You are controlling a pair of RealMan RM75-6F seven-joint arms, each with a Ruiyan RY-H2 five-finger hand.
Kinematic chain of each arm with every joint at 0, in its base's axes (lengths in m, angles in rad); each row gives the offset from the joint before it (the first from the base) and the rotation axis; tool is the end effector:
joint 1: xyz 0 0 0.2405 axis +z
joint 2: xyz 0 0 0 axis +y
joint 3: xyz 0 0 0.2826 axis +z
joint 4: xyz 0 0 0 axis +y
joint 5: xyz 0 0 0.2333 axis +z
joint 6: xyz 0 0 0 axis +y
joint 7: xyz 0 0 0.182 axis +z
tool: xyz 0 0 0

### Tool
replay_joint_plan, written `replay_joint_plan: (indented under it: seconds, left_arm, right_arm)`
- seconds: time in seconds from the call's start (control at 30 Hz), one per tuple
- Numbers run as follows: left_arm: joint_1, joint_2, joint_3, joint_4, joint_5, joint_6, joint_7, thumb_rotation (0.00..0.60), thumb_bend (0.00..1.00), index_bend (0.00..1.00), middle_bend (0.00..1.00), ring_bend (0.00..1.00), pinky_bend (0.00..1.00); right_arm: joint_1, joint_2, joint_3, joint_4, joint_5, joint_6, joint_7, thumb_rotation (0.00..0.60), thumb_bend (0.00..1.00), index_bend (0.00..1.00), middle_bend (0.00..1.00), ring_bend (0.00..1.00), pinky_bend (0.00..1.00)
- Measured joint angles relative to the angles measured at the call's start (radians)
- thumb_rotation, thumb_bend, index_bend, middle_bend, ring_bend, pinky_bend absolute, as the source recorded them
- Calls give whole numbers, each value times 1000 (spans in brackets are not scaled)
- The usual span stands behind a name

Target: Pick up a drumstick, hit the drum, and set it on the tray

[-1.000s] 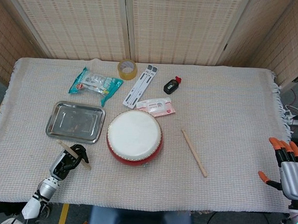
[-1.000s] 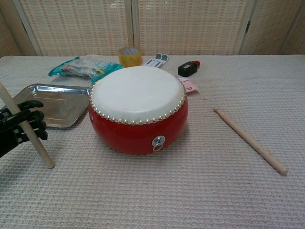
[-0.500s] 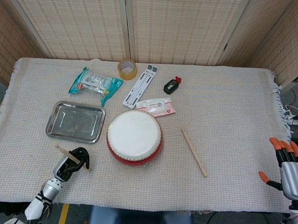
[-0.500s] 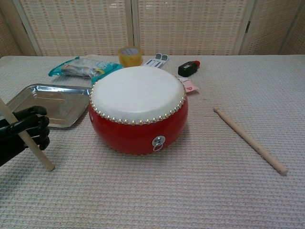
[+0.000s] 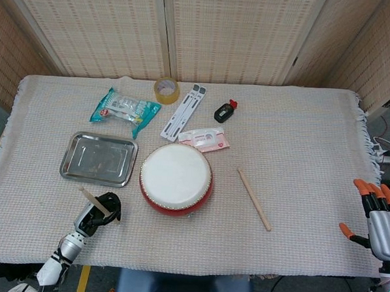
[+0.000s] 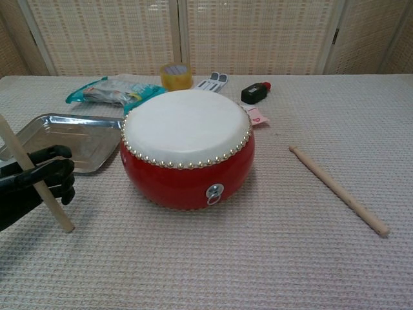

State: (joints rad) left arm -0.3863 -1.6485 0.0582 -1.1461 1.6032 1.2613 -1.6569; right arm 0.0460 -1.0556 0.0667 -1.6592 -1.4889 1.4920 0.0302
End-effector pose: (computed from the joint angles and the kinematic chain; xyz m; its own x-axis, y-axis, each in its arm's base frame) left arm -0.2870 0.2868 -0.0645 -0.8842 0.3873 0.2610 0.3688 0.2361 0.8990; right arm -0.3463 -0.2131 0.1714 0.3807 0.0077 0.9247 -0.9243 0.0336 0.3802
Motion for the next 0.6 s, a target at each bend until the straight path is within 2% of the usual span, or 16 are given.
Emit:
replay_joint_plan:
  seconds: [0.17,0.6]
  left_arm:
    - [-3,-1,0,-1,-3,-6,28,600,236,519,633,612,619]
    - [-8,-12,6,6,-1,-13,57,600,236,647,726,704,642]
  right_arm:
    - [-2,0,0,1,0,3,1,600,182,0,85,0,35]
    - [-1,3,1,-2,0,3,-4,600,182,0,85,0,35]
